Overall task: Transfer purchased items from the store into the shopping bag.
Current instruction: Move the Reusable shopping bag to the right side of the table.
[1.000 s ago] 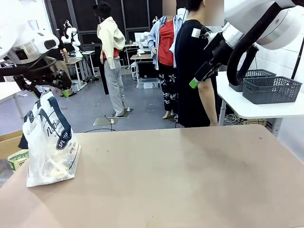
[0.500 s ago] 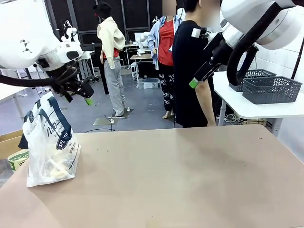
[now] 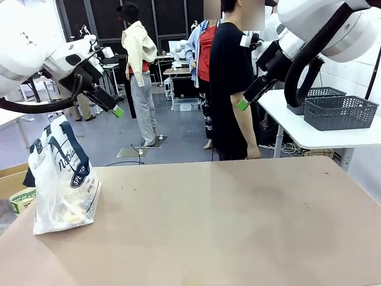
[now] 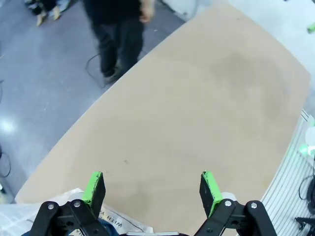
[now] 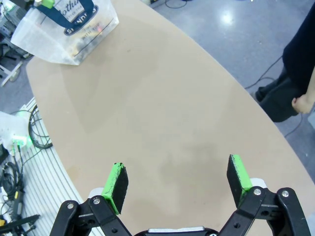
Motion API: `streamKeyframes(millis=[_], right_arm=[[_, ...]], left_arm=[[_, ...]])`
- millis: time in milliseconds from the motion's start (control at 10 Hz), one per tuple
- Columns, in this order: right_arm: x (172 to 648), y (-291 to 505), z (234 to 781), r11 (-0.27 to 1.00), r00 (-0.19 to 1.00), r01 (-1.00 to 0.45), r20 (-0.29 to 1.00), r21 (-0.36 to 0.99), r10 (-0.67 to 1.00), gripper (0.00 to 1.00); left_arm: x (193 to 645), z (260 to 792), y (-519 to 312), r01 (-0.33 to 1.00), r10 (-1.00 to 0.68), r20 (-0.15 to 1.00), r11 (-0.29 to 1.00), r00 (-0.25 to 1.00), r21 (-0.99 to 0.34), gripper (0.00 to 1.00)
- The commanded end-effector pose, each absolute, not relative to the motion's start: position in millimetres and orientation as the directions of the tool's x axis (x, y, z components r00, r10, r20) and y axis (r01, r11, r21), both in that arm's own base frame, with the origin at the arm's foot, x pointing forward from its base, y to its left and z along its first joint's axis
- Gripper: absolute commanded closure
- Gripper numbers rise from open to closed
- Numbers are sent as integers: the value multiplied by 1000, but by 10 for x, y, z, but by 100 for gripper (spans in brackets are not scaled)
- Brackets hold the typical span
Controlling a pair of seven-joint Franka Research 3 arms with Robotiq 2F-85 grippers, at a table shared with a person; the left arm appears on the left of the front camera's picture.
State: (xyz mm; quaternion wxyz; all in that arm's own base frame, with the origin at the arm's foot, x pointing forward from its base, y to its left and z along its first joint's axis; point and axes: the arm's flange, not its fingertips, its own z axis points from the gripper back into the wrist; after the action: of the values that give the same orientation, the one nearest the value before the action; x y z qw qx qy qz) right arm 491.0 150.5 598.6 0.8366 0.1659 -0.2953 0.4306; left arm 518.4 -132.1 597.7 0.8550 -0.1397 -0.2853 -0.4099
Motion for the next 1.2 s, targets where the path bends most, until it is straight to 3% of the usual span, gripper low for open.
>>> streamKeyframes(millis=[0,1100], right_arm=[[4874,1483,5964,569,452,-822,627,16,635,0],[4874,1483,5964,569,452,-822,627,16,635,0]], left_arm=[[5166,5936,-1194,837,-655,606,546,450,-32,0],[5174,5947,-1291,809,-636,607,587,477,-20,0]])
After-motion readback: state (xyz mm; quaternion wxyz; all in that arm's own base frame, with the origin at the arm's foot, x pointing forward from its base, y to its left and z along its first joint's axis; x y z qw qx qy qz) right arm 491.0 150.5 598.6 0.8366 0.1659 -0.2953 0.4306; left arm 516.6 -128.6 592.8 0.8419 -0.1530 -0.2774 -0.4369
